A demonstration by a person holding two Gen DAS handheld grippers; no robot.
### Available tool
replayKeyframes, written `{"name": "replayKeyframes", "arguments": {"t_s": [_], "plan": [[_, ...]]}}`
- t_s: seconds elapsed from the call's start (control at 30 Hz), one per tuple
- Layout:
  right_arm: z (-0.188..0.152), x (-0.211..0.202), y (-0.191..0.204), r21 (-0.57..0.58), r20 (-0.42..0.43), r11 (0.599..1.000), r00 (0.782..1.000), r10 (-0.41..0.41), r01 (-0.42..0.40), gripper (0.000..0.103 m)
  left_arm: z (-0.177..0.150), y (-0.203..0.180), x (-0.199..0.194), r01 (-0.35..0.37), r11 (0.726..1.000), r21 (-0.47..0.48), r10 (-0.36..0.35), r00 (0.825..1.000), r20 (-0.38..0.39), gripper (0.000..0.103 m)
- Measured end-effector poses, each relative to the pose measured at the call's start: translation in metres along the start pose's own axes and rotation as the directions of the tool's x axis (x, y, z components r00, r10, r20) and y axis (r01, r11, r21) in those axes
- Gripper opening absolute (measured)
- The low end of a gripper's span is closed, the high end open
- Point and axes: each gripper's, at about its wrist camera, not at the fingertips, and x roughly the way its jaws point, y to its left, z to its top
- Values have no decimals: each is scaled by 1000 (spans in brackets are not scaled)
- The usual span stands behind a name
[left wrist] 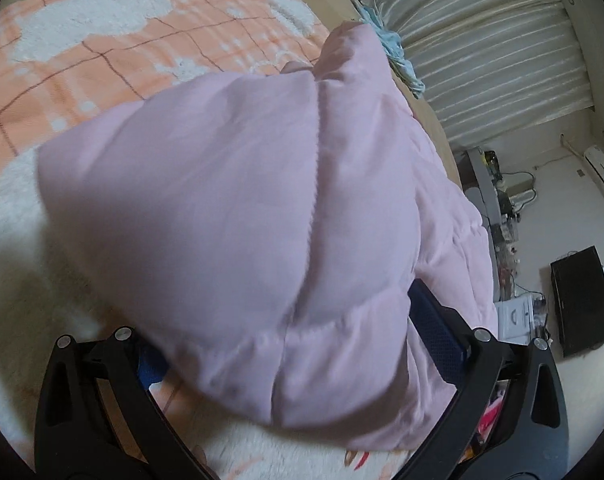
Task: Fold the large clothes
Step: 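Lift the folded jacket with both grippers and fold it over onto itself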
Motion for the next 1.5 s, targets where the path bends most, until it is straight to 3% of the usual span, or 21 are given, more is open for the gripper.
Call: {"name": "replayKeyframes", "arguments": {"t_s": [0.37, 0.47, 0.5, 0.57, 0.67, 0.77, 0.93, 1.03, 1.2, 1.4, 1.5], "plan": [[16, 44, -28, 162, -16, 978, 991, 136, -132, 99, 3, -13, 15, -10, 998, 55, 8, 999, 36, 95], [20, 49, -25, 141, -7, 981, 991, 135, -133, 97, 4, -16, 16, -10, 998, 68, 7, 999, 34, 95], [21, 50, -24, 136, -4, 981, 990, 139, -137, 95, 4, -17, 17, -9, 997, 71, 7, 999, 33, 95], [21, 50, -21, 119, 1, 979, 986, 169, -168, 75, 6, -19, 18, -6, 997, 77, 4, 1000, 31, 95], [21, 43, -11, 71, 12, 982, 985, 173, -173, 57, 8, -21, 19, -11, 996, 89, 8, 999, 37, 94], [23, 37, 1, 8, 32, 987, 986, 163, -163, 44, 7, -30, 17, -16, 991, 130, 8, 998, 61, 82], [21, 26, 17, -112, 63, 987, 991, 122, -115, 37, 5, -55, 8, -54, 969, 240, 28, 994, 110, 48], [20, 18, 27, -184, 82, 981, 993, 82, -66, 34, 1, -71, -1, -78, 952, 296, 34, 988, 149, 36], [15, -2, 51, -309, 142, 951, 989, 46, 0, 31, -7, -92, -20, -103, 921, 374, 32, 981, 193, 30], [7, -43, 81, -438, 223, 898, 972, 72, 34, 28, -15, -108, -56, -133, 872, 471, 24, 973, 230, 28], [-2, -62, 82, -454, 228, 891, 969, 91, 24, 27, -22, -115, -75, -146, 852, 503, 20, 969, 247, 28]]}}
